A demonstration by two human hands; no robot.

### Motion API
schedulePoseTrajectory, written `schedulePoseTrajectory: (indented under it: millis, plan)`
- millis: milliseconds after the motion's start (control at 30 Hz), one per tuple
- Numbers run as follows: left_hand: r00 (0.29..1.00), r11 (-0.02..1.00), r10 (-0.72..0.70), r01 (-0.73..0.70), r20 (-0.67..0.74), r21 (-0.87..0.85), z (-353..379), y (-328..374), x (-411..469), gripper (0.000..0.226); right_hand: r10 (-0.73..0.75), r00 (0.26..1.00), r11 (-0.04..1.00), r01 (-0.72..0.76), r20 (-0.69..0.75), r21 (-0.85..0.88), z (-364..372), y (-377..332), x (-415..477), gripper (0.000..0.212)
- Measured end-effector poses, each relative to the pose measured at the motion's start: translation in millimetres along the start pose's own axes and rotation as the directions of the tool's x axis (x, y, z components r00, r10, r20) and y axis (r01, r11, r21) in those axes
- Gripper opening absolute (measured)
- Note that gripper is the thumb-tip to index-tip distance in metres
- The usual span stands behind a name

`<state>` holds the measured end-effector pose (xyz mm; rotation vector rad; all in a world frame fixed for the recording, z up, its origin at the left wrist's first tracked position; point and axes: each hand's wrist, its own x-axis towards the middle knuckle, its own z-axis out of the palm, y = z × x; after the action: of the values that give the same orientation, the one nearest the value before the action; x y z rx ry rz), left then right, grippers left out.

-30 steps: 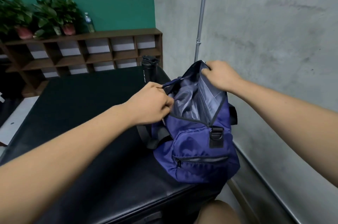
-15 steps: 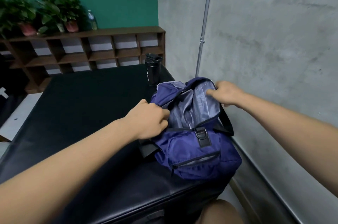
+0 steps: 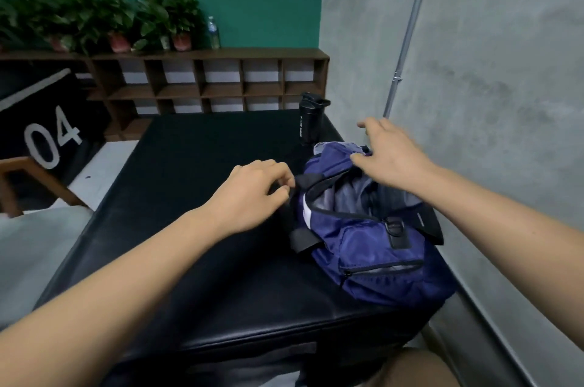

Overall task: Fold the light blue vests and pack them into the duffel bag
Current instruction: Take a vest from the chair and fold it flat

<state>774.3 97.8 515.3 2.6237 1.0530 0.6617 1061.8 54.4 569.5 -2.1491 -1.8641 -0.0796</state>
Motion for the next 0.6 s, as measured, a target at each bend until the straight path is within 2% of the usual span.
schedulePoseTrajectory:
  millis: [133,267,500,600]
  plan:
    - [0.986,0.986,-0.166,0.166,-0.032,-0.02,-34.8,-47.0,-78.0,0.009,-0.19,0.981,0.971,0.184,0.029,0.152,23.9,-102.1,-15.0,0.059]
    - [0.929,0.935,-0.353,0.349,-0.107,-0.06,-73.5,-95.2,-165.7,0.011,-0.357,0.93,0.911,0.324,0.09,0.256,66.9,-212.1,-29.9,0.051]
    - [0.754,0.791,-0.61,0.6,-0.245,-0.123,-120.4,-182.8,-327.7,0.012,-0.585,0.802,0.737,0.465,0.119,0.491,143.7,-396.3,-74.1,0.042]
    - [0.647,0.703,-0.708,0.686,-0.284,-0.19,-125.9,-215.9,-394.0,0.013,-0.659,0.738,0.666,0.483,0.145,0.569,180.3,-466.4,-98.1,0.042]
